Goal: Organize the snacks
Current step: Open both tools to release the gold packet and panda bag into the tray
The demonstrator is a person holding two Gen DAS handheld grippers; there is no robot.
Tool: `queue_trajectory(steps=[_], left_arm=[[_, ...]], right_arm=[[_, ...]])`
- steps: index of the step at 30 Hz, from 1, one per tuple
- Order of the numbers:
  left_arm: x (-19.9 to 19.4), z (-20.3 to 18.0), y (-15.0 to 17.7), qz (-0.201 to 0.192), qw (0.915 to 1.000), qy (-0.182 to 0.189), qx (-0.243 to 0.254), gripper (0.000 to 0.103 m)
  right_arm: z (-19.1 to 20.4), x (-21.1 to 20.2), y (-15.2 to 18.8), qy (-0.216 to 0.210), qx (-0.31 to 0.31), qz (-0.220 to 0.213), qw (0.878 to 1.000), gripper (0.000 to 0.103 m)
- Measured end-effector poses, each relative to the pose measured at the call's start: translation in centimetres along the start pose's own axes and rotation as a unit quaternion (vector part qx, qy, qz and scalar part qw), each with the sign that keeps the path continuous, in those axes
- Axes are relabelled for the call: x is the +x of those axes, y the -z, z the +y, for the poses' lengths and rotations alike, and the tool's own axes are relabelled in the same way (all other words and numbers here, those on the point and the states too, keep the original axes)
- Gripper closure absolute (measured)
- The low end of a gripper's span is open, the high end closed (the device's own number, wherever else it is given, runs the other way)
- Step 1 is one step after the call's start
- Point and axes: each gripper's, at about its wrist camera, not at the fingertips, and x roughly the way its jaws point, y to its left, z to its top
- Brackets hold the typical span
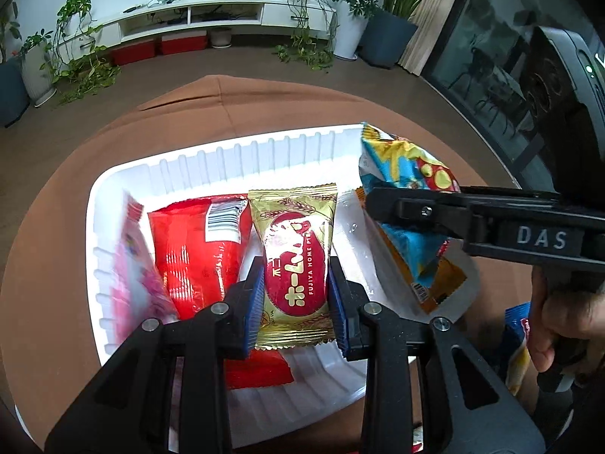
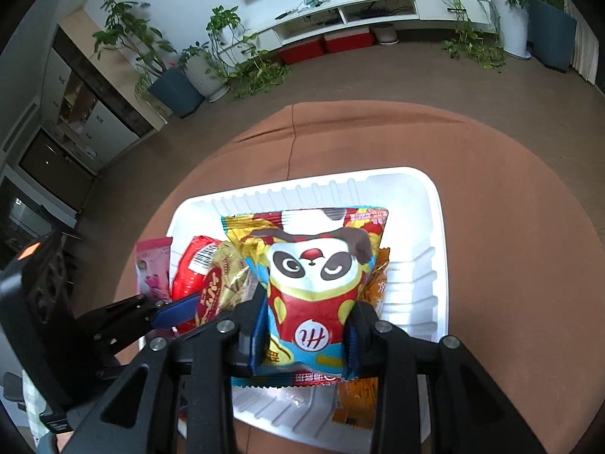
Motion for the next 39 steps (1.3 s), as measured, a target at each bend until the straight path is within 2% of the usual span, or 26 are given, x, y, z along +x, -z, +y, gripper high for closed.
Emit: queue_trajectory(steps=[8, 13, 15, 18, 19, 29, 33, 35, 39], left_arm=[[2.0, 0.2, 0.2, 0.007, 1.0, -0.001, 0.004, 0.074], [2.0, 0.3, 0.4, 0.01, 0.9999, -0.002, 0.006, 0.071], [2.0, 0.1, 0.4, 0.011, 0.9999, -0.001, 0.012, 0.059], [2.0, -0.1, 0.3, 0.011, 0.9997, -0.005, 0.019, 0.051], [1.6, -0.2, 0.3, 0.011, 0.9997, -0.005, 0.019, 0.05], [1.3, 0.3, 0.1, 0.0, 0.9999, 0.008, 0.015, 0.05], [0.1, 0.1, 0.2, -0.014, 0.9997, 0.011, 0.018, 0.036], [-0.8, -0.2, 0.1, -0.024, 0.9993, 0.015, 0.023, 0.036], [-3.1, -0.6, 0.5, -0.048, 0.9982, 0.024, 0.029, 0.027]], right_arm=[[0.6, 0.9, 0.2, 0.015, -0.014, 0.006, 1.0, 0.066], [0.5, 1.1, 0.1, 0.014, -0.009, 0.006, 1.0, 0.064], [0.5, 1.1, 0.0, 0.014, -0.007, 0.006, 1.0, 0.063], [0.2, 0.9, 0.1, 0.014, -0.001, 0.003, 1.0, 0.052], [0.1, 0.8, 0.2, 0.014, 0.002, 0.002, 1.0, 0.05], [-0.2, -0.6, 0.5, 0.006, 0.01, -0.012, 1.0, 0.048], [0.1, -2.6, 0.5, -0.006, 0.011, -0.034, 0.999, 0.036], [0.3, -3.9, 0.6, -0.023, 0.016, -0.044, 0.999, 0.03], [-0.1, -6.6, 1.4, -0.064, 0.04, -0.064, 0.995, 0.02]])
